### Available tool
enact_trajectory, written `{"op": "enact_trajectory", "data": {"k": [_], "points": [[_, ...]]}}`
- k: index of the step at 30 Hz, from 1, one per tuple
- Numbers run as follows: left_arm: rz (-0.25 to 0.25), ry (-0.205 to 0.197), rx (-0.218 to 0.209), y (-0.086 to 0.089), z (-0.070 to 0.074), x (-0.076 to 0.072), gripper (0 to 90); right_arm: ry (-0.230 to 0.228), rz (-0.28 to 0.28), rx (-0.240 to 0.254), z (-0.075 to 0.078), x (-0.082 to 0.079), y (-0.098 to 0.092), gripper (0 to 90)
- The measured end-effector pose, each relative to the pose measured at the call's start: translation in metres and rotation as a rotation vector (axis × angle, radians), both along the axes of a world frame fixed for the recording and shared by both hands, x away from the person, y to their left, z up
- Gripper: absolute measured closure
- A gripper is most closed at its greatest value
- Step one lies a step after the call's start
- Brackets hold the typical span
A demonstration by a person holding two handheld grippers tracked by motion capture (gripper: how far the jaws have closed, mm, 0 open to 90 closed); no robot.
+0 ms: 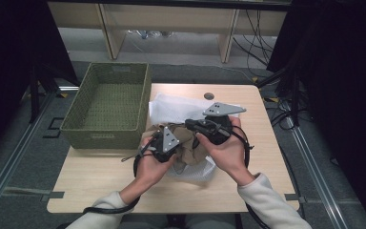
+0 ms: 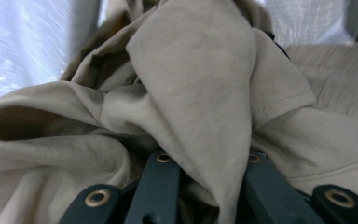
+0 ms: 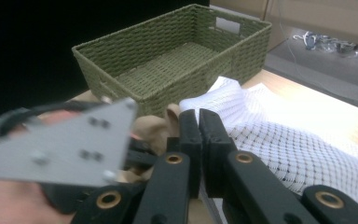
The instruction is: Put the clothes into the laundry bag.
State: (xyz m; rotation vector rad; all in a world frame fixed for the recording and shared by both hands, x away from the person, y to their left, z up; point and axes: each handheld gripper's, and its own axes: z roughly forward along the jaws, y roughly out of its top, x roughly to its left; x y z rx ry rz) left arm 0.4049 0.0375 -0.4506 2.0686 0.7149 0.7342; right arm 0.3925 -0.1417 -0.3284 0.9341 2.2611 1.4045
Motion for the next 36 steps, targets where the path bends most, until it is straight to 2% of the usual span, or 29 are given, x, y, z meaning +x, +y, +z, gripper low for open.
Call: {"op": "enact_trajectory", "data": {"k": [1,2,3,4,6,7,8,9,11,12,13,15,18,19,20,22,23,24,25,26,27,28,29,32,34,36], "points": [[0.012,0.006,-0.038,-0.005,-0.004,0.0,83.8,0.002,-0.002,-0.003,-0.001,0.001,-0.001,89.7],[0.005,0.007,-0.033,-0.006,-0.004,0.0,83.8,0.003,-0.007,0.003,-0.001,0.001,-0.001,89.7],[0.003,0.017,-0.046,-0.008,-0.003,-0.001,83.9,0.013,-0.013,0.005,-0.001,0.001,-0.002,89.7],[-0.02,0.018,-0.02,-0.005,0.002,-0.001,84.0,-0.001,0.006,0.004,-0.002,0.003,-0.002,89.7],[-0.01,-0.003,-0.078,-0.002,0.01,-0.004,84.2,-0.004,0.002,-0.001,-0.001,0.002,-0.004,89.7],[-0.003,-0.011,-0.108,0.0,0.014,-0.006,84.2,0.009,-0.014,0.016,0.0,0.001,-0.003,89.7],[0.006,-0.025,-0.123,0.002,0.018,-0.007,84.2,0.014,-0.021,0.012,0.001,0.001,-0.005,89.7],[0.015,-0.04,-0.124,0.005,0.023,-0.008,84.3,0.007,-0.012,0.021,0.002,0.001,-0.005,89.7],[0.023,-0.06,-0.139,0.01,0.03,-0.011,84.2,-0.013,-0.016,0.006,0.003,0.001,-0.007,89.7],[0.029,-0.075,-0.133,0.011,0.033,-0.012,84.3,0.002,-0.016,0.018,0.004,0.0,-0.006,89.7],[0.033,-0.093,-0.132,0.012,0.036,-0.014,84.2,-0.001,-0.017,0.015,0.004,0.0,-0.006,89.7],[0.031,-0.1,-0.107,0.013,0.039,-0.015,84.1,-0.005,-0.008,0.022,0.004,0.0,-0.005,89.7],[0.002,-0.081,-0.052,0.008,0.034,-0.011,84.0,-0.007,-0.007,0.015,0.004,-0.001,-0.004,89.7],[-0.009,-0.052,-0.029,0.005,0.028,-0.008,83.9,-0.018,-0.01,0.009,0.004,-0.001,-0.004,89.7],[-0.021,-0.048,-0.004,0.002,0.022,-0.005,83.8,-0.002,0.0,0.02,0.003,-0.001,-0.003,89.7],[-0.022,-0.027,0.045,-0.003,0.011,0.003,83.6,-0.006,-0.007,0.005,0.001,0.0,-0.003,89.7],[0.0,-0.026,0.0,-0.007,0.003,0.007,83.5,0.004,-0.007,0.0,0.0,0.001,-0.003,89.7],[-0.016,-0.015,0.046,-0.008,-0.001,0.011,83.3,0.004,-0.005,0.001,-0.001,0.002,-0.003,89.7],[-0.008,-0.013,0.029,-0.011,-0.006,0.013,83.1,0.019,-0.02,0.005,-0.003,0.002,-0.002,89.7],[-0.005,-0.008,0.019,-0.014,-0.01,0.015,82.8,0.006,0.001,-0.005,-0.004,0.004,-0.003,89.7],[-0.047,0.001,0.119,-0.011,-0.007,0.016,82.7,0.035,-0.013,0.004,-0.005,0.004,-0.002,89.7],[-0.013,-0.005,0.018,-0.017,-0.012,0.015,82.5,0.039,-0.014,-0.006,-0.005,0.004,-0.004,89.7],[-0.018,-0.007,0.026,-0.017,-0.011,0.015,82.4,0.041,-0.012,0.006,-0.007,0.005,-0.004,89.7],[-0.024,-0.029,-0.017,-0.014,0.001,0.009,83.1,0.04,-0.025,0.007,-0.005,0.005,-0.006,89.7],[-0.02,-0.074,-0.075,-0.009,0.013,0.002,83.3,0.025,-0.026,0.01,-0.003,0.004,-0.007,89.8],[-0.021,-0.094,-0.114,-0.006,0.022,-0.003,83.4,0.006,-0.029,0.012,-0.001,0.004,-0.008,89.7]]}}
